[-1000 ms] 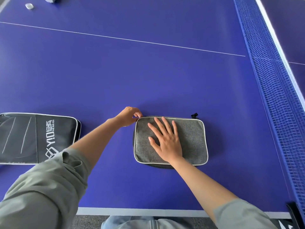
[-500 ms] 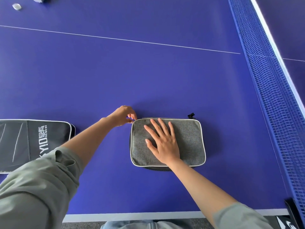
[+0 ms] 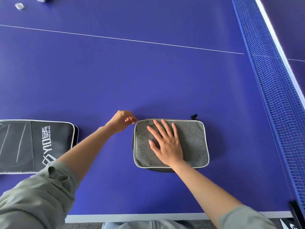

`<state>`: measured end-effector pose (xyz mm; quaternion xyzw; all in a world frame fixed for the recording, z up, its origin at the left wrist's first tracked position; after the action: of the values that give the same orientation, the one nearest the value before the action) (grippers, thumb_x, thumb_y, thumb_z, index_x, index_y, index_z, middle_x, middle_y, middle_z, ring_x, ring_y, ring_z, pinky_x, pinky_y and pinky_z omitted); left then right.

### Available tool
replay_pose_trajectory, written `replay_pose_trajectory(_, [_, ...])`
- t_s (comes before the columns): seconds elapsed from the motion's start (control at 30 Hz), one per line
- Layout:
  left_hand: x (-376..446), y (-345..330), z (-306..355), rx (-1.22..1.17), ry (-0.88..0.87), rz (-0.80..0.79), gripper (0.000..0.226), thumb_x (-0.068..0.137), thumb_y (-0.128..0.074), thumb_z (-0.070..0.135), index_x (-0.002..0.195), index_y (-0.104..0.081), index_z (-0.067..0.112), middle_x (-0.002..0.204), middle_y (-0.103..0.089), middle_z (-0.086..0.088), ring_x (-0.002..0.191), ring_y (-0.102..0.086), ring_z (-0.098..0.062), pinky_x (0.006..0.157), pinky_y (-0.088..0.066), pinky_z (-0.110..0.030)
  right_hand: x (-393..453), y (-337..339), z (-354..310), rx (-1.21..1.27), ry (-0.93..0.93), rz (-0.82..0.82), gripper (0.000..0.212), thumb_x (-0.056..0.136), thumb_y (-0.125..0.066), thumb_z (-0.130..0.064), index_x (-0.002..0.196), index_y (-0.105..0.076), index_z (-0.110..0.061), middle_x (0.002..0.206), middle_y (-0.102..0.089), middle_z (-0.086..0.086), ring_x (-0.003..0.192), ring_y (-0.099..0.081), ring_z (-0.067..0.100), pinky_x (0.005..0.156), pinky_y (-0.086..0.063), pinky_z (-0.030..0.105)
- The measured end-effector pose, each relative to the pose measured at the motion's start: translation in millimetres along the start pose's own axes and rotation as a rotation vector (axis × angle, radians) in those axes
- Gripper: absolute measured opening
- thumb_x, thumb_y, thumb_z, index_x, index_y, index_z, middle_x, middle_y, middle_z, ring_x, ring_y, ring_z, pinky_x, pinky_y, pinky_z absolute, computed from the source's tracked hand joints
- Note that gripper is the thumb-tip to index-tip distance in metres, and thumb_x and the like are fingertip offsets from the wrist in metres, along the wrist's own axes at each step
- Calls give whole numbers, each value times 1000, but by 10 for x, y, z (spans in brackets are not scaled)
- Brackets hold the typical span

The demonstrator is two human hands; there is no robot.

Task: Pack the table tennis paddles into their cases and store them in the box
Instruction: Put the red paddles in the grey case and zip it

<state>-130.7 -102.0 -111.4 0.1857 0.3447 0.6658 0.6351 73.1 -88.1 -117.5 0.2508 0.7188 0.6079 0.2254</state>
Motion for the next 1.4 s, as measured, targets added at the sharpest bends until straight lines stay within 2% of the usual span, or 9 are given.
replay_pose_trajectory(0.37, [-756, -198, 12, -51, 201, 242, 21, 82, -52, -13, 86, -68, 0, 83, -52, -5, 69, -54, -27, 66, -47, -34, 8, 8, -10, -15, -25, -24, 52, 95, -27, -54, 145, -26, -40, 157, -23, -7, 147, -14, 19, 118, -12, 52])
replay_pose_trajectory(0.63, [-1527, -622, 179, -130, 273, 330, 18, 79, -56, -15, 76, -64, 1, 77, -56, -5, 62, -52, -20, 58, -42, -25, 5, 25, -29, -23, -37, -9, 51, 94, -27, -52, 144, -30, -39, 155, -28, -5, 145, -20, 22, 117, -14, 53])
replay_pose_trajectory(0.73, [-1699, -681, 250, -185, 281, 385, 13, 81, -62, -9, 72, -61, 0, 71, -51, 4, 59, -49, -8, 58, -41, -17, -9, 36, -32, -28, -34, -3, 50, 95, -26, -50, 143, -32, -38, 155, -28, -4, 145, -20, 22, 118, -13, 52])
replay_pose_trajectory(1.0, [-1794, -800, 431, -162, 294, 388, 11, 84, -59, -6, 75, -62, 0, 76, -56, -7, 66, -55, -24, 62, -48, -35, -67, 103, -112, -13, -43, 41, 47, 97, -30, -40, 143, -36, -31, 154, -30, 0, 145, -20, 24, 118, -6, 51])
replay_pose_trajectory(1.1, [-1845, -867, 430, -217, 362, 430, 7, 84, -63, -1, 78, -65, 0, 78, -59, -5, 68, -57, -22, 64, -50, -28, -81, 107, -146, 0, -51, 12, 47, 99, -29, -35, 146, -32, -28, 156, -24, 0, 147, -13, 24, 118, 0, 49])
replay_pose_trajectory(1.17, [-1828, -877, 420, -273, 398, 432, 6, 84, -66, 3, 78, -67, 3, 76, -61, -3, 67, -57, -18, 64, -46, -19, -111, 151, -210, 145, -57, 29, 43, 99, -37, -29, 141, -41, -19, 154, -31, 4, 145, -19, 25, 119, -7, 46])
replay_pose_trajectory(1.27, [-1801, -862, 398, -312, 400, 408, 3, 82, -70, 7, 79, -71, 8, 73, -62, 4, 64, -59, -10, 61, -43, -5, -391, 345, -366, 531, -5, 217, 15, 89, -59, -14, 100, -67, -9, 110, -64, 7, 106, -57, 20, 93, -46, 33])
replay_pose_trajectory(1.33, [-1804, -855, 356, -344, 434, 384, 4, 80, -72, 8, 82, -74, 9, 73, -64, 6, 64, -60, -3, 59, -43, -3, -662, 326, -448, 694, -62, 211, 7, 84, -64, -12, 78, -66, -11, 79, -64, 0, 72, -58, 10, 68, -49, 26])
replay_pose_trajectory(1.4, [-1821, -859, 301, -385, 475, 375, 9, 80, -72, 7, 86, -75, 12, 74, -67, 7, 66, -60, 2, 59, -43, -2, -844, 151, -520, 846, -246, 52, 17, 84, -66, -19, 71, -67, -9, 66, -67, 2, 58, -59, 12, 61, -50, 30])
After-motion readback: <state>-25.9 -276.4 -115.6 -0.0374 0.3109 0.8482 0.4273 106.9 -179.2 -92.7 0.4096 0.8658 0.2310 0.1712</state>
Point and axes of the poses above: each hand's wrist, its own x-axis towards the middle knuckle, its own y-axis out of the back of the hand, z = x × y, the point moved 6 cm from there along x, towards the middle knuckle
